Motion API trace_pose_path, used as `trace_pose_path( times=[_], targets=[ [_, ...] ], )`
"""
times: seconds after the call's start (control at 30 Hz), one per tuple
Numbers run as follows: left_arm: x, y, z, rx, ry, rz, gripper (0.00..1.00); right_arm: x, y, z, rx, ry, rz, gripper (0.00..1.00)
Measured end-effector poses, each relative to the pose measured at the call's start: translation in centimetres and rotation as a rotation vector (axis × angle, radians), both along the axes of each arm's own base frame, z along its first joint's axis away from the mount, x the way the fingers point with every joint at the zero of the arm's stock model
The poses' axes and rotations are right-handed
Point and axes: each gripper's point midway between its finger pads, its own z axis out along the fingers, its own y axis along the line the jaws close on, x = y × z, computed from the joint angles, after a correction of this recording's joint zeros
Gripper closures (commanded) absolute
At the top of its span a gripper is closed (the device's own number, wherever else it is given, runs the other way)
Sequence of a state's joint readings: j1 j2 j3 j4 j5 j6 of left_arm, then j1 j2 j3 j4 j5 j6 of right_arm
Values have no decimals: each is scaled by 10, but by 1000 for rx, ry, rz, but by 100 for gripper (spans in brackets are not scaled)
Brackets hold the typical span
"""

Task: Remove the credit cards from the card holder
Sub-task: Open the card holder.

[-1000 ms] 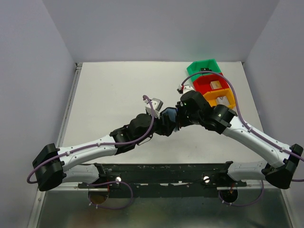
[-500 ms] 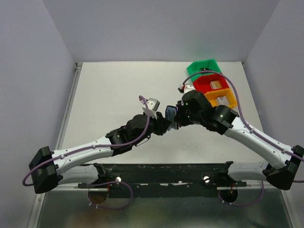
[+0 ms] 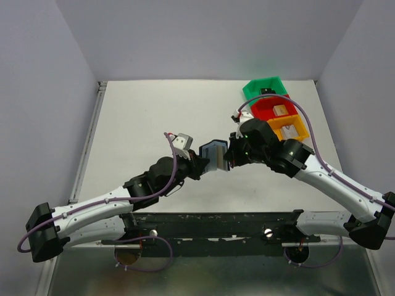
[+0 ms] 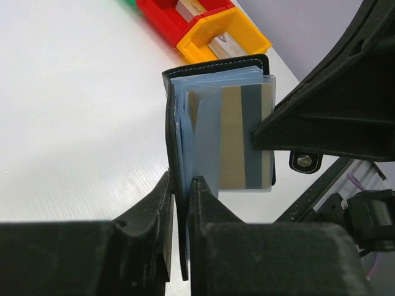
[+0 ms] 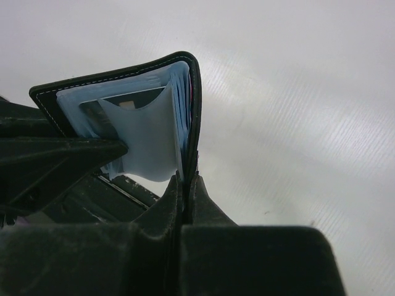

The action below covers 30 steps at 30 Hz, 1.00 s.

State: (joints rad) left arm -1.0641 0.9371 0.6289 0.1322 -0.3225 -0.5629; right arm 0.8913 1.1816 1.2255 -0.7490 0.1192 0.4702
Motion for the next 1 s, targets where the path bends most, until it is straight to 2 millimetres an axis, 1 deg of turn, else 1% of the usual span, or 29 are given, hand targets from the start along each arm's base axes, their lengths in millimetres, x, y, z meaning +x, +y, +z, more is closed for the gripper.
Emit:
trace_pose_path(
  times=[0.1,0.13,0.17,0.2,0.3,0.43,0.5,0.6,0.7,0.8,0.9,1.0],
  targets=[
    [-2,5,-1,-2,-8,0,100,-2,2,0,9,5,12,100],
    [-3,6,-1,-5,-11,0,100,-2,3,1,12,7,15,99],
    [-3,7,0,-9,-12,0,100,-3,4,1,16,8,20,97],
    [-3,7,0,-8,-18,-1,100,-3,5,1,20,9,23,94],
    [-4,9,3,-16,-25,1,100,-5,7,4,38,6,34,78],
    [-7,12,5,-44,-44,-7,100,-12,13,10,92,12,75,58],
    [-10,13,4,-55,-49,-24,100,-18,17,16,128,10,105,51],
    [-17,12,6,-73,-58,-63,100,-24,21,26,179,-1,138,44],
    [-23,10,15,-100,-74,-99,100,-28,23,35,213,-16,161,42],
    [-29,10,23,-123,-87,-130,100,-29,24,39,228,-24,170,42],
    [-34,10,30,-142,-101,-159,100,-30,25,39,230,-28,178,47],
    [-40,13,40,-165,-121,-181,100,-31,23,40,234,-34,190,49]
  ],
)
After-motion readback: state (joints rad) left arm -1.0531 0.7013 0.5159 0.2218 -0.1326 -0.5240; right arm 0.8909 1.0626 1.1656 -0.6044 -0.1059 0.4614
